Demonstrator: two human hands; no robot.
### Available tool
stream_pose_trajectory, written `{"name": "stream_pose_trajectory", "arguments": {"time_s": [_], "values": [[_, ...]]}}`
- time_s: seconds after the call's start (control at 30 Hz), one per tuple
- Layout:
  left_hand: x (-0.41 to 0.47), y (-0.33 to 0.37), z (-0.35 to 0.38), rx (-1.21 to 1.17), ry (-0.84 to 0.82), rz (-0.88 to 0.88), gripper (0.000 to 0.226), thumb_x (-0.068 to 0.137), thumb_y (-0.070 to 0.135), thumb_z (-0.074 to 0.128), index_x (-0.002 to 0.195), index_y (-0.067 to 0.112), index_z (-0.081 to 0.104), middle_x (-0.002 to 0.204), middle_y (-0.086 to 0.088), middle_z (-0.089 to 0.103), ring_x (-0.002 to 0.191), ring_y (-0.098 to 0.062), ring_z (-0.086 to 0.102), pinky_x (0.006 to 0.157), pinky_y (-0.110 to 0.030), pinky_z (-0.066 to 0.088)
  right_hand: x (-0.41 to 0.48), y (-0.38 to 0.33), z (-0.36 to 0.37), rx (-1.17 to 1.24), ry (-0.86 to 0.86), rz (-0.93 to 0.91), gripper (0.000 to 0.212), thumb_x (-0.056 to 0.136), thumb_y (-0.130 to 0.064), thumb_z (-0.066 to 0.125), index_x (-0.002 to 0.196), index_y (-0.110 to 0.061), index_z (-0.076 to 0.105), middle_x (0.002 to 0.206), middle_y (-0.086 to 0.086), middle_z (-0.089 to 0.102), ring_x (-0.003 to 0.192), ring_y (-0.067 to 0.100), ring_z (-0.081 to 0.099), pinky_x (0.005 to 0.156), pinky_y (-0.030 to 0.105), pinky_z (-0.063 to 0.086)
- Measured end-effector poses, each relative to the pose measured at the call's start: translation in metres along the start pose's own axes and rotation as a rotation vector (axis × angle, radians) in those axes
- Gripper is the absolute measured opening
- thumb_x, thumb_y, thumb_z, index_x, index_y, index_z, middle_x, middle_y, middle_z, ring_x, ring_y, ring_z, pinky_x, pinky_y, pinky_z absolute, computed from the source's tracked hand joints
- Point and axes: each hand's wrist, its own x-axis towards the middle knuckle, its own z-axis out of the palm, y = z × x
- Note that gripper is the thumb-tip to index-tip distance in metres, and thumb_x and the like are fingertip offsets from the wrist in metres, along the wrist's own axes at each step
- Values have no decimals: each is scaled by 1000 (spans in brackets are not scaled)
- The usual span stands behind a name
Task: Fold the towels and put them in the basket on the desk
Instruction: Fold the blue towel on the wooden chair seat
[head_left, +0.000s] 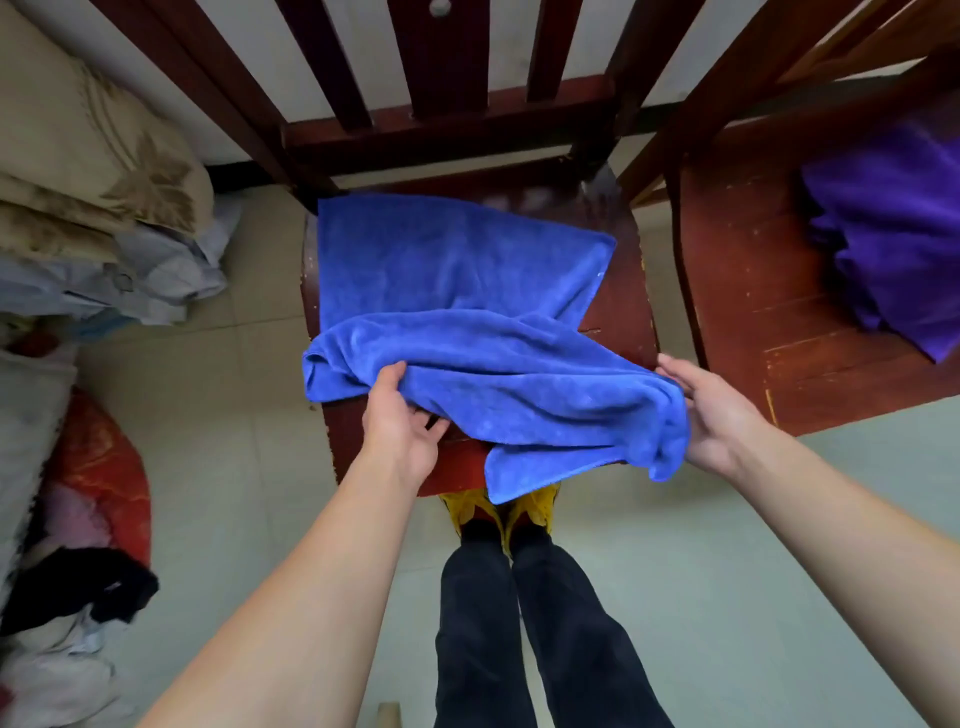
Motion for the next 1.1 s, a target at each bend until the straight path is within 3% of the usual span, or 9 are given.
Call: {"name": "stream_pose_trajectory", "arguments": {"time_s": [0.13,0.23,0.4,0.53,0.63,0.77,0.87,0.97,1.1], "values": [[-5,-13,-2,375,-108,112,43,79,21,73,120,18,58,111,1,70,102,-18,66,83,-38,54,-6,10,5,-404,-35,4,29,80,-12,73,105,2,69,103,17,72,84,25,69,75,34,56],[-4,-26,-27,811,-7,251,45,70,16,81,110,18,60,105,2,70,93,-18,66,74,-33,53,-9,15,5,-708,66,-16,23,73,-10,77,93,0,70,85,12,73,70,21,67,63,26,52],[-13,-12,-61,1008,254,316,41,66,22,83,99,13,60,98,-5,69,90,-28,66,82,-39,54,-7,-9,24,-838,251,-328,13,71,-19,78,74,-11,68,64,0,61,65,17,55,61,26,42],[-20,23,-45,1176,447,783,49,74,27,74,116,13,53,114,-13,55,108,-33,52,89,-40,43,16,-38,67,-789,361,-506,35,67,-44,72,66,-9,64,61,3,62,59,21,58,61,40,52],[-9,49,-21,1410,335,1054,40,82,24,63,121,15,57,125,-14,49,117,-35,45,97,-44,39,38,-47,93,-847,386,-385,48,59,-57,69,76,-13,68,75,5,71,66,26,69,64,39,58],[14,67,-4,1728,188,975,46,87,33,60,130,19,54,135,-11,44,123,-34,41,99,-44,37,57,-57,111,-880,439,-484,29,74,-32,70,94,-11,72,97,10,73,89,28,69,69,29,49],[22,68,-8,1830,178,915,49,86,34,59,132,19,51,138,-12,41,124,-35,40,99,-45,38,57,-102,121,-803,503,-625,25,79,-30,66,97,-13,72,104,11,71,98,29,66,81,32,52],[25,66,-13,1838,164,914,52,87,33,59,135,17,49,142,-13,37,125,-36,38,99,-45,38,66,-148,126,-678,510,-621,33,62,-35,64,92,-21,67,96,6,71,87,28,70,81,40,58],[16,58,-14,1667,249,973,49,85,30,62,130,14,51,137,-14,41,123,-35,40,96,-44,38,60,-142,119,-808,446,-647,36,60,-40,69,92,-26,64,96,5,71,86,28,70,81,42,58]]}}
